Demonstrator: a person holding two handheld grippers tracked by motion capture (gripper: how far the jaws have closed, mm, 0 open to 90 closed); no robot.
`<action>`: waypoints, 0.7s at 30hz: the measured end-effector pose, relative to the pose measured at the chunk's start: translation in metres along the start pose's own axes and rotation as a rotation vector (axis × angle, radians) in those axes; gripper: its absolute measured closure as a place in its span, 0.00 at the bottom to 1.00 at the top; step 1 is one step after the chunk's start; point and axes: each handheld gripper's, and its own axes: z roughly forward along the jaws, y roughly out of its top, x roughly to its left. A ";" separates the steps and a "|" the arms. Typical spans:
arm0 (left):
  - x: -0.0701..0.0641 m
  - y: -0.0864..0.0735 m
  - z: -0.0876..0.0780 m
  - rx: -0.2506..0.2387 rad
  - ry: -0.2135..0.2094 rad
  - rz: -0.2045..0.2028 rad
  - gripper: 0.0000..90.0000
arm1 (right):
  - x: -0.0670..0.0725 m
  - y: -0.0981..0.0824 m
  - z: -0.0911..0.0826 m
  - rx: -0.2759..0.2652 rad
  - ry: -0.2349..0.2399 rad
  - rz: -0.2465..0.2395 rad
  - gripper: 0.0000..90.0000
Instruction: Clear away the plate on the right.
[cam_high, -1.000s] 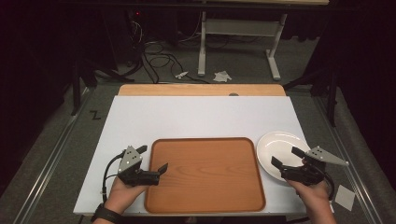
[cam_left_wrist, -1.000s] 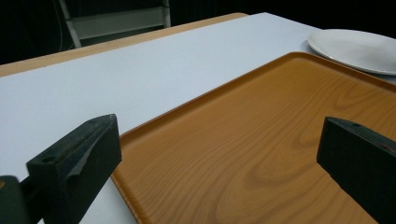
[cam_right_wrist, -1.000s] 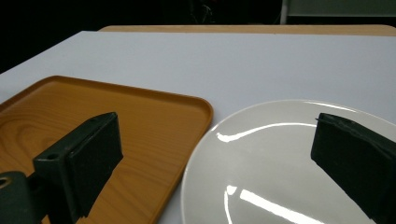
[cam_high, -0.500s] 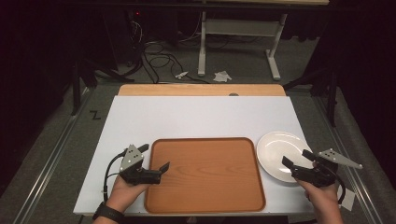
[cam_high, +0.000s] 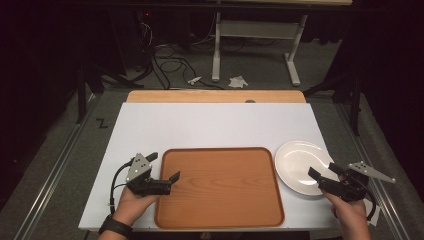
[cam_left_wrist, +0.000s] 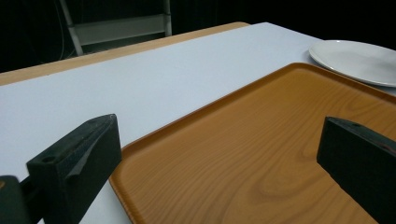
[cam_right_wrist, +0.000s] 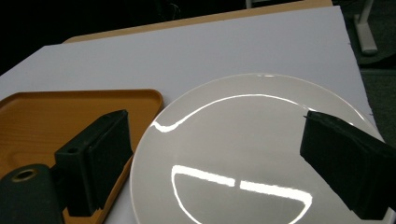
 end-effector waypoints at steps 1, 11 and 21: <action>0.000 0.000 0.000 0.000 0.000 0.000 0.01 | 0.000 0.000 0.000 0.000 0.000 0.000 0.12; 0.002 0.002 0.001 -0.018 -0.008 -0.012 0.01 | -0.012 -0.009 -0.004 0.036 -0.038 0.039 0.15; 0.001 0.004 0.006 -0.027 -0.021 -0.010 0.01 | -0.022 -0.017 -0.010 0.057 -0.067 0.087 0.17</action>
